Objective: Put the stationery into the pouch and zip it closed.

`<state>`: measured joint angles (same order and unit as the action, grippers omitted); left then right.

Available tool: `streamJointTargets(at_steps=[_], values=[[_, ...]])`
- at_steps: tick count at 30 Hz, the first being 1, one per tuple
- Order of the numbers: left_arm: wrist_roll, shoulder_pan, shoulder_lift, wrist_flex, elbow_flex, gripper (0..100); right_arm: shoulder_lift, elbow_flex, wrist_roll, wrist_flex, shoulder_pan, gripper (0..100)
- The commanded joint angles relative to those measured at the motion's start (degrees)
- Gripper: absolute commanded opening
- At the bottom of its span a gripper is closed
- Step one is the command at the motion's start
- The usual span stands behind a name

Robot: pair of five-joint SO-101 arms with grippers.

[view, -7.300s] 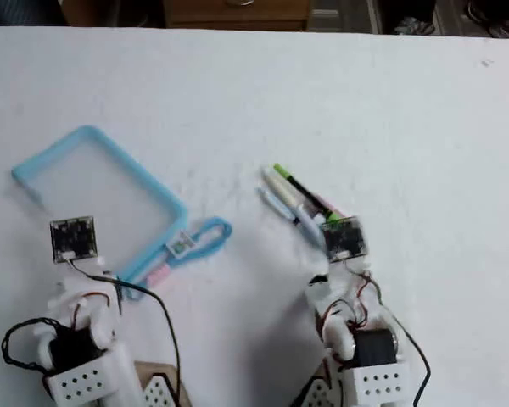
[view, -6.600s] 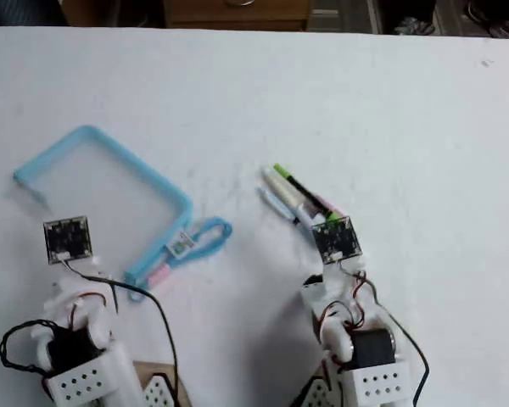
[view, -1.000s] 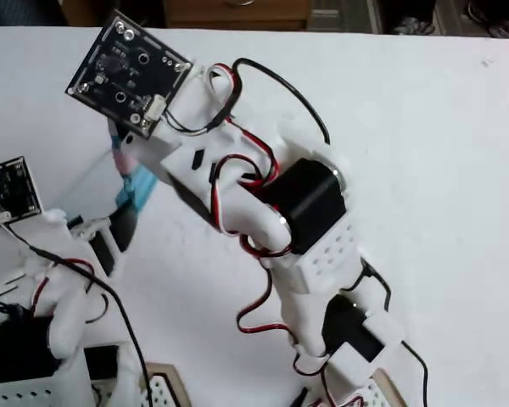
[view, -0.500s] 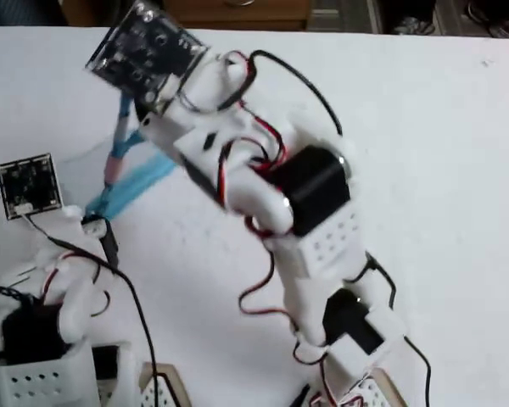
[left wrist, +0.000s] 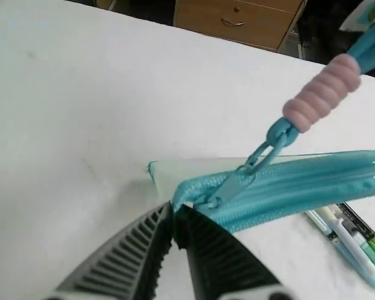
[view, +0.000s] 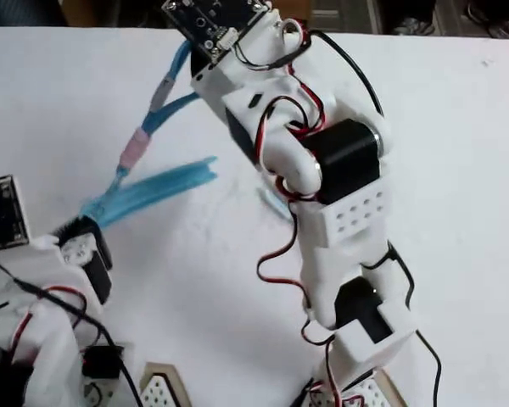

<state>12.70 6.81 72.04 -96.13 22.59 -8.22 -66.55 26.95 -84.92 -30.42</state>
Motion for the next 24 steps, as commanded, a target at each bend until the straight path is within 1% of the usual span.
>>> streamJointTargets(at_steps=[1,5,8,15,18,24], values=[[2.02,-1.71,-0.13,-3.25,-2.9,3,0.48,-1.05,-0.62,1.45,2.42,1.7],[2.11,-1.63,-0.13,-3.25,-2.11,3,0.4,-0.44,-0.53,1.27,5.76,1.7],[2.2,-1.54,-1.71,-3.6,-2.02,3,0.4,-0.44,-0.26,1.01,10.07,1.7],[1.85,6.99,-13.93,-3.6,-2.55,3,0.4,1.58,-0.18,-0.4,20.53,1.7],[0.53,7.52,-17.01,-3.69,-3.08,3,0.4,3.78,-0.18,-0.57,24.57,1.7],[0.44,7.52,-17.45,-3.52,-3.25,3,0.31,8.26,-0.18,-0.31,29.49,1.7]])
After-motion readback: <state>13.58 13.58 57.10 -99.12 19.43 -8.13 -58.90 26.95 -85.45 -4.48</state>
